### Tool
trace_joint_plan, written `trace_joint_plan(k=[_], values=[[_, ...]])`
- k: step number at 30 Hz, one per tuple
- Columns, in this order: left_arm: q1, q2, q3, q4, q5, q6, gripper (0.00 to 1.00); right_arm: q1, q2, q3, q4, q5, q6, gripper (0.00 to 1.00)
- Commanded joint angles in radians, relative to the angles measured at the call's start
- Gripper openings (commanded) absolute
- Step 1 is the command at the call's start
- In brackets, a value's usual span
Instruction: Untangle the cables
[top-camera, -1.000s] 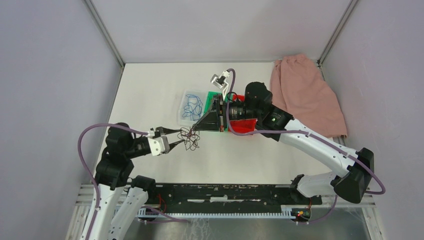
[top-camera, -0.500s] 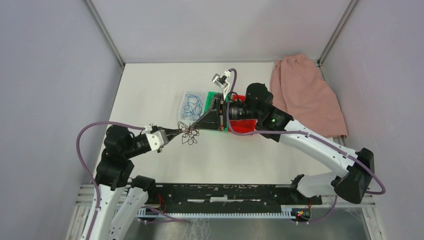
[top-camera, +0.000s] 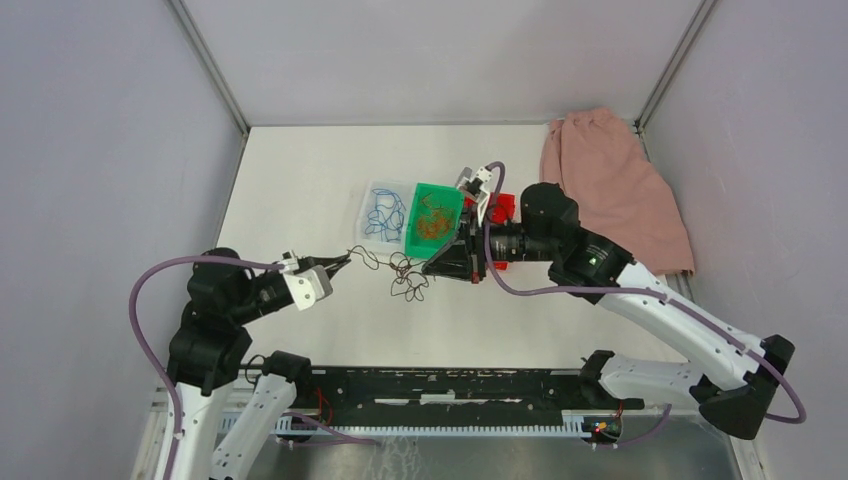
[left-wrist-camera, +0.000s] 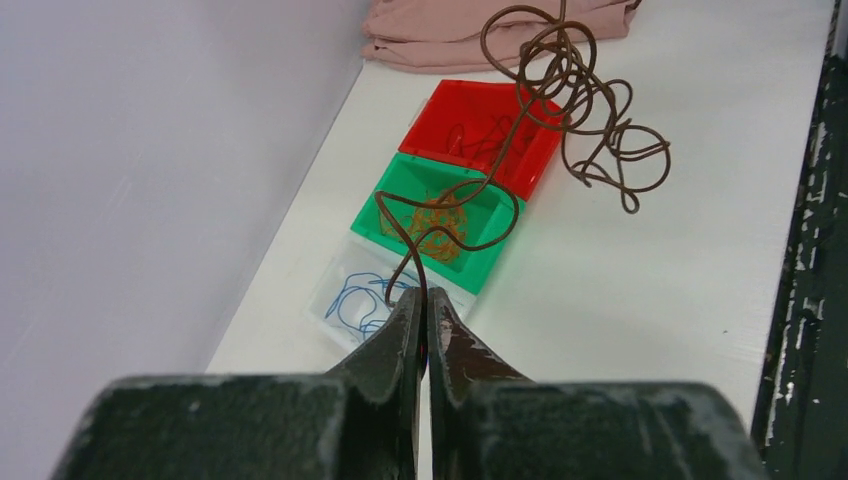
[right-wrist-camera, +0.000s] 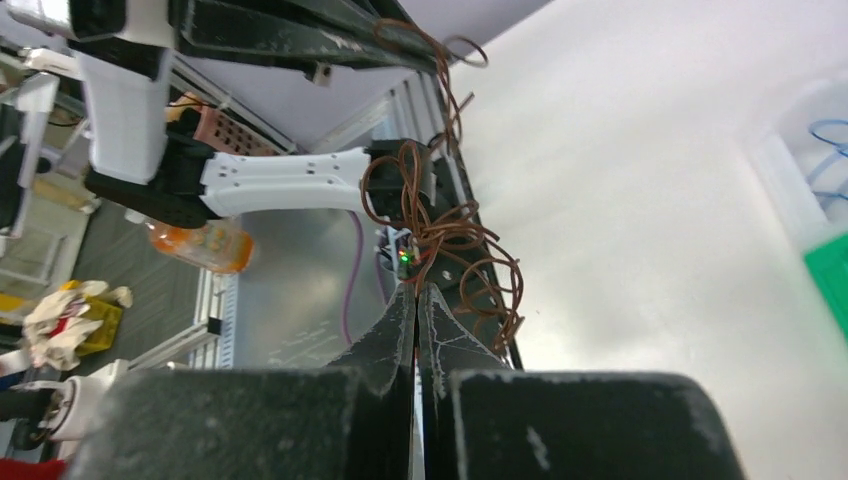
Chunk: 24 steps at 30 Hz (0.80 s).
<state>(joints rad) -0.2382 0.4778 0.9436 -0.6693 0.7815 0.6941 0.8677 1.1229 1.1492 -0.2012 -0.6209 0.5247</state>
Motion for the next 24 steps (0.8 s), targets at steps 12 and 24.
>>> trace_joint_plan(k=[12,24], values=[[-0.001,0.152,0.160,0.078,-0.265,0.065,0.03,-0.019,-0.169,-0.160,-0.286,0.418,-0.155,0.00],[-0.002,0.202,0.271,0.560,-0.358,-0.251,0.03,-0.017,-0.049,-0.298,-0.143,0.351,-0.059,0.00]])
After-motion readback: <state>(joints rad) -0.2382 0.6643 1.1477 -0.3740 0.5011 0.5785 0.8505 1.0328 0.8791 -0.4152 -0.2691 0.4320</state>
